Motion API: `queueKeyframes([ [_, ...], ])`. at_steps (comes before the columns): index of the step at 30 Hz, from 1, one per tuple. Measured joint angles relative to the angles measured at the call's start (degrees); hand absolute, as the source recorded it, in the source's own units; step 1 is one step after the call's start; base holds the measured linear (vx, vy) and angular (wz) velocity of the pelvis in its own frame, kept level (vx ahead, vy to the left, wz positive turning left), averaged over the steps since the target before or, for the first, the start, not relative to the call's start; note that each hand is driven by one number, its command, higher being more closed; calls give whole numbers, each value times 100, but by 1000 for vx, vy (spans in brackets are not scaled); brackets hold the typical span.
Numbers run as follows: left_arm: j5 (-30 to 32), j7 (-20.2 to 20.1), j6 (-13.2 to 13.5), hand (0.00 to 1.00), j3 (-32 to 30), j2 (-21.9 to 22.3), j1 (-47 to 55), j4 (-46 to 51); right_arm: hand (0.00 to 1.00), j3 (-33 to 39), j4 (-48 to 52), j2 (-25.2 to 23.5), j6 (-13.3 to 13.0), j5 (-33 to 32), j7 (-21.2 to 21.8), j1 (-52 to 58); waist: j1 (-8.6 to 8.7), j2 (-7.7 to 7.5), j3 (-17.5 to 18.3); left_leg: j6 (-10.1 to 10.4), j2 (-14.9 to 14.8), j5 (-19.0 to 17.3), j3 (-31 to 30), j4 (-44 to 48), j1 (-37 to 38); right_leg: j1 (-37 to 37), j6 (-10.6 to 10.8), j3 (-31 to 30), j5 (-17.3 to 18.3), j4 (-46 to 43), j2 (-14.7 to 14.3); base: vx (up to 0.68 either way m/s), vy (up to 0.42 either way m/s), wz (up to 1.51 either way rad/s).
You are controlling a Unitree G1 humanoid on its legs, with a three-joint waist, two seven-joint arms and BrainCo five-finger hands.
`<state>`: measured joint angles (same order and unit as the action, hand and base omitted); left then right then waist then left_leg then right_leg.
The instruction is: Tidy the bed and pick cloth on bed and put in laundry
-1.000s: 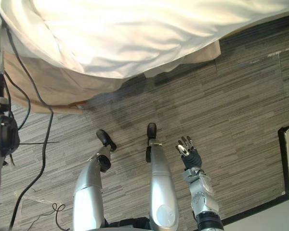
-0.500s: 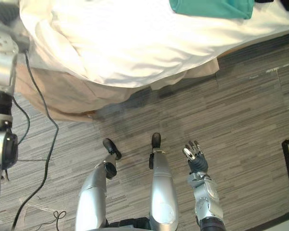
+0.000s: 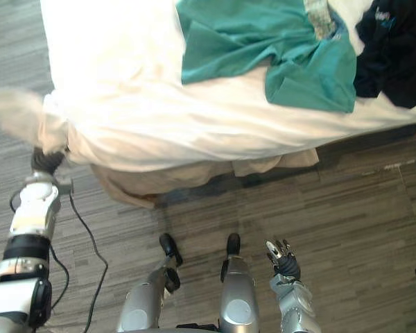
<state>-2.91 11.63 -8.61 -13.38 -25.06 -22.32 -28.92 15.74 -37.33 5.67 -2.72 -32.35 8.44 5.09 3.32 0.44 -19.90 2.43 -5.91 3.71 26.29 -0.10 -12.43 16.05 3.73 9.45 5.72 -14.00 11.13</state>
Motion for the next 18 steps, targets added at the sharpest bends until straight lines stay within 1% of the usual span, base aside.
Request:
queueKeyframes([
  [2, -48, -2, 51, 0, -22, 294, 394, -126, 0, 89, -79, -104, 16, 14, -30, 36, -73, 10, 54, 4, 3, -2, -1, -89, 187, -176, 0, 7, 0, 41, -18, 70, 3, 2],
  [4, -146, -19, 58, 0, -20, 599, 731, -250, 0, 121, -137, -109, 107, 215, -76, 92, -119, 14, 149, 2, 18, 4, 4, -157, 297, -276, 0, 18, 0, 79, -18, 52, 14, 0],
  [5, -156, -53, 106, 0, -6, 778, 916, -368, 0, 126, -143, -116, 166, 254, -116, 141, -147, 7, 190, 4, 19, 6, -4, -165, 370, -352, 0, 36, 0, 90, -18, 64, 14, 3],
  [7, -242, -66, 177, 0, 44, 1070, 1296, -502, 0, 187, -216, -138, 218, 358, -152, 215, -166, -9, 417, 4, 20, 6, -14, -180, 377, -368, 0, 65, 1, 115, -20, 56, 5, 3],
  [8, -294, -65, 191, 0, 108, 1167, 1415, -547, 0, 215, -237, -140, 229, 378, -166, 231, -193, -8, 445, 4, 21, 6, -17, -186, 426, -424, 1, 69, 1, 130, -22, 59, 0, -1],
  [9, -335, -70, 209, 0, 211, 1331, 1570, -660, 0, 296, -276, -167, 231, 393, -188, 254, -252, -9, 459, 5, 21, 5, -14, -214, 550, -562, 2, 83, 3, 182, -31, 46, 1, -2],
  [13, -451, -261, 206, 0, 220, 1874, 2173, -1100, 0, 455, -309, -397, 166, 374, -305, 361, -298, -23, 802, 54, 38, 124, -7, -541, 823, -763, 41, 110, 39, 331, -93, 0, 0, 0],
  [16, -428, -332, 211, 0, 206, 2137, 2467, -1559, 0, 618, -319, -573, 132, 332, -433, 425, -295, -35, 917, 59, 11, 124, 2, -574, 980, -957, 42, 162, 44, 411, -117, 0, 0, 0],
  [18, -477, -557, 266, 0, 177, 2245, 2598, -1846, 0, 675, -362, -586, 73, 306, -497, 486, -294, -45, 1032, 78, 4, 108, 14, -576, 1060, -1068, 55, 170, 35, 486, -131, 24, 4, -1],
])
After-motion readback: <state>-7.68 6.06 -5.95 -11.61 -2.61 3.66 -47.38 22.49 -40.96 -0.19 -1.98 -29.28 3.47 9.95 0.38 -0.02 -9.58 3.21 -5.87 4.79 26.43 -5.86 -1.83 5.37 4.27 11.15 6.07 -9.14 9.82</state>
